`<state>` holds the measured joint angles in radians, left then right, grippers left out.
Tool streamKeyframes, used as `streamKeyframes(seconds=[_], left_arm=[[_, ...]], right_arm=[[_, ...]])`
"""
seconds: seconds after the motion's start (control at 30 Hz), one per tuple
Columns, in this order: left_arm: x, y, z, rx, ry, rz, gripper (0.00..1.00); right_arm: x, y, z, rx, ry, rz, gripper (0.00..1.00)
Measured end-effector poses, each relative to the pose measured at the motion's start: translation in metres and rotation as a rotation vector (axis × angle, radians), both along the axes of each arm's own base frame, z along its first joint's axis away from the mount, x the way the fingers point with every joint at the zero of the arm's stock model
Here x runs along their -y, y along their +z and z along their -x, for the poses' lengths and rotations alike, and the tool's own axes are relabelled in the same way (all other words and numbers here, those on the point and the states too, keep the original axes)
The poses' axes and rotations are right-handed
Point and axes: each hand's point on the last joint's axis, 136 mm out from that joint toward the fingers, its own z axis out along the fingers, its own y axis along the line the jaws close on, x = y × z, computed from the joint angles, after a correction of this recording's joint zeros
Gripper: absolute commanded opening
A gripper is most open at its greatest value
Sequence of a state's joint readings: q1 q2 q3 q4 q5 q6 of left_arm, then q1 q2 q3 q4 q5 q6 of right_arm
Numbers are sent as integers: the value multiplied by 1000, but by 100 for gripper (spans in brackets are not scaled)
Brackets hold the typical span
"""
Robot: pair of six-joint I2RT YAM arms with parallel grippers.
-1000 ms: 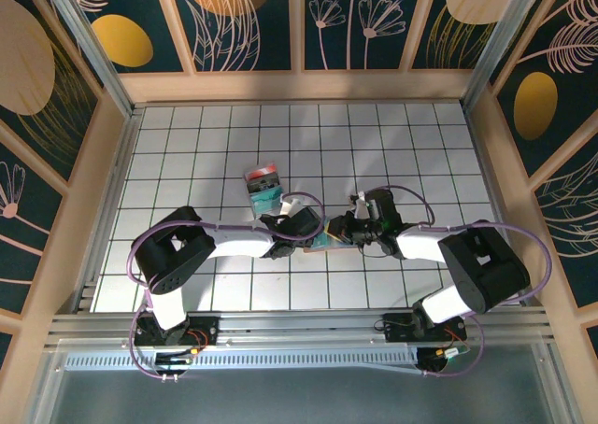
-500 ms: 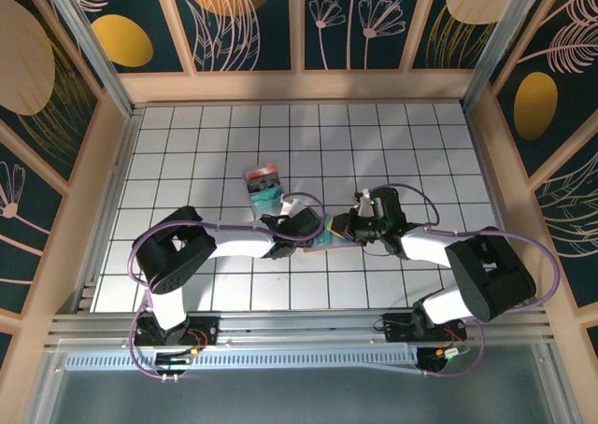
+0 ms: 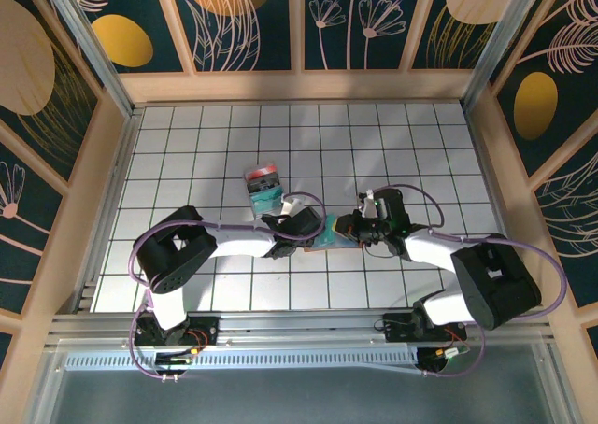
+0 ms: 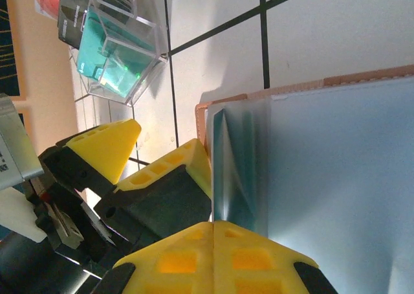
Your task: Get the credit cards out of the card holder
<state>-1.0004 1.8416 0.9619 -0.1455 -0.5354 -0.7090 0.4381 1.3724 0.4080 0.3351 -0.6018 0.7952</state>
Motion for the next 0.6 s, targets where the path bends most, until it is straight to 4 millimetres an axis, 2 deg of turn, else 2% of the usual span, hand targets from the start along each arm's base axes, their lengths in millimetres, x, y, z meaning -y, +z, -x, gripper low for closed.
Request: streamKeyframes(seconds=[0.27, 0.43, 0.6], left_arm=[[3, 0, -1, -1, -2, 6, 99], [4, 0, -2, -1, -1, 6, 99], [4, -1, -2, -1, -1, 6, 99]], right_arm=[[-6, -7, -2, -13, 5, -31, 13], [-12, -15, -1, -26, 23, -34, 13], [-15, -17, -1, -35, 23, -39, 9]])
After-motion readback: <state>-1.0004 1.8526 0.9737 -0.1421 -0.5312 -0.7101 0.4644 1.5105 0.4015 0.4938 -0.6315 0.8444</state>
